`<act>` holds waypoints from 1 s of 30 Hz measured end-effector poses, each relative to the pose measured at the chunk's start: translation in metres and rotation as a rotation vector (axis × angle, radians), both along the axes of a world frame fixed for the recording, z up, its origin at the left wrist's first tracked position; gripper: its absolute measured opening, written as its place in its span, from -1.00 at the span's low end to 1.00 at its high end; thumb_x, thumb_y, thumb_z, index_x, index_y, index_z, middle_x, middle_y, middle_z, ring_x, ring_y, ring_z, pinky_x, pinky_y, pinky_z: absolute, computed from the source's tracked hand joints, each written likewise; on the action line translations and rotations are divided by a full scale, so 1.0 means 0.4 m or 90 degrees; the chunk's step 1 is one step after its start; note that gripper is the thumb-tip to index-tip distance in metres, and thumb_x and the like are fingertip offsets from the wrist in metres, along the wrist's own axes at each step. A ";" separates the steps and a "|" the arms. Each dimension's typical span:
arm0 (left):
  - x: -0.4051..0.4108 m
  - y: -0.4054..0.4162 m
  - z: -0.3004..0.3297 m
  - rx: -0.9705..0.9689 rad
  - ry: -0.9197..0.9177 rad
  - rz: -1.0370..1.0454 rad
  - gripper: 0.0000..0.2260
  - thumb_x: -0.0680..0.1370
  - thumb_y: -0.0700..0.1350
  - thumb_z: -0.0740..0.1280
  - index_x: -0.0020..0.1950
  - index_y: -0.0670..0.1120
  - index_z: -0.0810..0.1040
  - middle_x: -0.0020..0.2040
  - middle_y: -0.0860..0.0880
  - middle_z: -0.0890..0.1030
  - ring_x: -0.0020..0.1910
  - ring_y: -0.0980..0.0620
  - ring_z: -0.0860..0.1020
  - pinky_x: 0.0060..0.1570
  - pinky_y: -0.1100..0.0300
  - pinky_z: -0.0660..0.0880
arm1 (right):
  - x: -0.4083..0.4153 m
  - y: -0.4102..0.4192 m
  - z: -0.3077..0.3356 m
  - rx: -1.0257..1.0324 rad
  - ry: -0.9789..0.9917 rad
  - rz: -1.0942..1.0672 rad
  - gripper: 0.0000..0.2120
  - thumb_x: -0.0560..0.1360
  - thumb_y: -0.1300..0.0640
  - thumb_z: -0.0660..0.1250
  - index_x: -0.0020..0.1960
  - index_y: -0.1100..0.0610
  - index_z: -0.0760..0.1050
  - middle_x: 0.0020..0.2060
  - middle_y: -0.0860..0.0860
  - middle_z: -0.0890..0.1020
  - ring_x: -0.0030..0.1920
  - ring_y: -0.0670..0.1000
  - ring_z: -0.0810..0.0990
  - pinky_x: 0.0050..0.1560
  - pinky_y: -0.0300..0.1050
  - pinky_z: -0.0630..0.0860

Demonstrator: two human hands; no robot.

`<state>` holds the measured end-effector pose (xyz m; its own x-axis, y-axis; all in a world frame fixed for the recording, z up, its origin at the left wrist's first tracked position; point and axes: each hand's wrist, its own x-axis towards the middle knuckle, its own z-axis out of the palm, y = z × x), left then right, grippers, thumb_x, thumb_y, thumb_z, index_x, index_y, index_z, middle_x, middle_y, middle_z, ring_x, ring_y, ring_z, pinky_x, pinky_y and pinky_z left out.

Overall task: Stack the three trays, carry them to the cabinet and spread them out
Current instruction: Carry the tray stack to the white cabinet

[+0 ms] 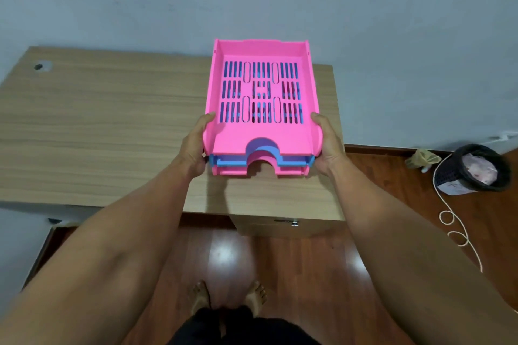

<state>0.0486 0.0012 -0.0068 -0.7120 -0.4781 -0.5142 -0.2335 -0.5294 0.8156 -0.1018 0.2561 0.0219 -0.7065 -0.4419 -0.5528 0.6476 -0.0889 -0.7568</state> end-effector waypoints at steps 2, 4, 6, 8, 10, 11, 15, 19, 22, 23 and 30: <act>0.026 -0.023 0.037 -0.012 0.005 0.025 -0.51 0.56 0.21 0.41 0.35 -0.09 0.61 0.07 -0.06 0.74 0.08 -0.15 0.69 0.16 -0.10 0.64 | 0.008 -0.039 0.033 0.011 0.032 -0.004 -0.61 0.54 -0.08 0.45 0.23 0.16 0.58 -0.09 0.13 0.78 0.04 0.23 0.75 0.04 0.17 0.69; 0.058 -0.051 0.080 -0.010 0.024 0.038 -0.61 0.62 0.18 0.36 0.26 -0.08 0.63 -0.09 -0.01 0.76 -0.11 -0.06 0.74 -0.12 0.05 0.71 | 0.024 -0.081 0.070 0.019 0.057 0.019 -0.63 0.53 -0.06 0.47 0.21 0.16 0.58 -0.13 0.10 0.78 -0.01 0.20 0.74 0.06 0.20 0.67; 0.104 -0.086 0.115 -0.008 0.043 0.050 -0.54 0.60 0.20 0.38 0.33 -0.10 0.62 -0.07 -0.02 0.76 -0.12 -0.07 0.75 -0.20 0.06 0.70 | 0.042 -0.128 0.104 0.014 0.070 0.048 -0.72 0.56 -0.04 0.43 0.13 0.15 0.57 -0.24 0.06 0.77 -0.15 0.12 0.73 0.07 0.19 0.66; 0.172 -0.121 0.151 -0.019 0.061 0.083 -0.36 0.48 0.27 0.49 0.42 -0.10 0.58 0.15 -0.12 0.74 0.05 -0.15 0.71 -0.11 0.00 0.69 | 0.075 -0.179 0.132 0.011 0.080 0.074 -0.68 0.54 -0.06 0.45 0.14 0.15 0.57 -0.22 0.07 0.77 -0.14 0.14 0.74 0.19 0.28 0.62; 0.225 -0.152 0.170 -0.027 0.071 0.108 -0.25 0.36 0.30 0.56 0.43 -0.08 0.58 0.34 -0.19 0.66 0.11 -0.17 0.70 -0.06 -0.04 0.69 | 0.097 -0.228 0.147 0.010 0.098 0.070 -0.50 0.41 -0.11 0.57 0.20 0.17 0.60 -0.08 0.13 0.78 -0.02 0.21 0.76 0.24 0.37 0.60; 0.264 -0.164 0.189 -0.037 0.079 0.123 -0.28 0.39 0.29 0.55 0.43 -0.07 0.58 0.35 -0.19 0.66 0.09 -0.16 0.71 -0.07 -0.03 0.69 | 0.115 -0.258 0.154 0.012 0.109 0.075 -0.41 0.31 -0.14 0.62 0.20 0.17 0.62 -0.02 0.15 0.78 0.03 0.23 0.76 0.24 0.37 0.60; 0.439 -0.214 0.245 -0.056 0.112 0.174 -0.44 0.56 0.24 0.41 0.44 -0.08 0.57 0.21 -0.12 0.71 0.07 -0.14 0.73 -0.07 -0.04 0.71 | 0.222 -0.377 0.190 -0.007 0.127 0.126 -0.25 0.09 -0.16 0.70 0.18 0.17 0.66 0.03 0.19 0.78 0.08 0.27 0.75 0.18 0.36 0.63; 0.653 -0.244 0.280 -0.100 0.112 0.280 -0.38 0.45 0.30 0.50 0.39 -0.04 0.63 0.28 -0.13 0.71 0.28 -0.22 0.67 0.26 -0.22 0.61 | 0.369 -0.476 0.207 -0.051 0.133 0.181 -0.14 0.01 -0.19 0.74 0.22 0.16 0.66 0.08 0.19 0.77 0.13 0.28 0.74 0.22 0.40 0.60; 0.821 -0.228 0.311 -0.087 0.134 0.311 -0.54 0.61 0.22 0.34 0.36 -0.07 0.62 0.07 -0.10 0.77 0.02 -0.10 0.76 0.00 -0.02 0.73 | 0.528 -0.530 0.240 -0.067 0.152 0.248 -0.26 0.11 -0.17 0.70 0.19 0.15 0.67 0.06 0.16 0.78 0.13 0.26 0.74 0.23 0.35 0.61; 0.882 -0.225 0.314 -0.089 0.140 0.326 -0.54 0.63 0.21 0.32 0.37 -0.08 0.61 0.04 -0.09 0.77 -0.02 -0.08 0.76 -0.05 0.02 0.73 | 0.583 -0.546 0.245 -0.068 0.155 0.270 -0.27 0.11 -0.17 0.69 0.18 0.15 0.67 0.06 0.16 0.78 0.14 0.26 0.74 0.23 0.34 0.62; 1.370 -0.165 0.317 -0.141 0.085 0.474 -0.16 0.23 0.44 0.57 0.38 0.00 0.63 0.28 -0.17 0.71 0.30 -0.24 0.66 0.39 -0.29 0.51 | 1.011 -0.601 0.282 -0.102 0.137 0.390 -0.43 0.26 -0.11 0.65 0.16 0.16 0.67 -0.01 0.13 0.79 0.04 0.21 0.76 0.20 0.28 0.65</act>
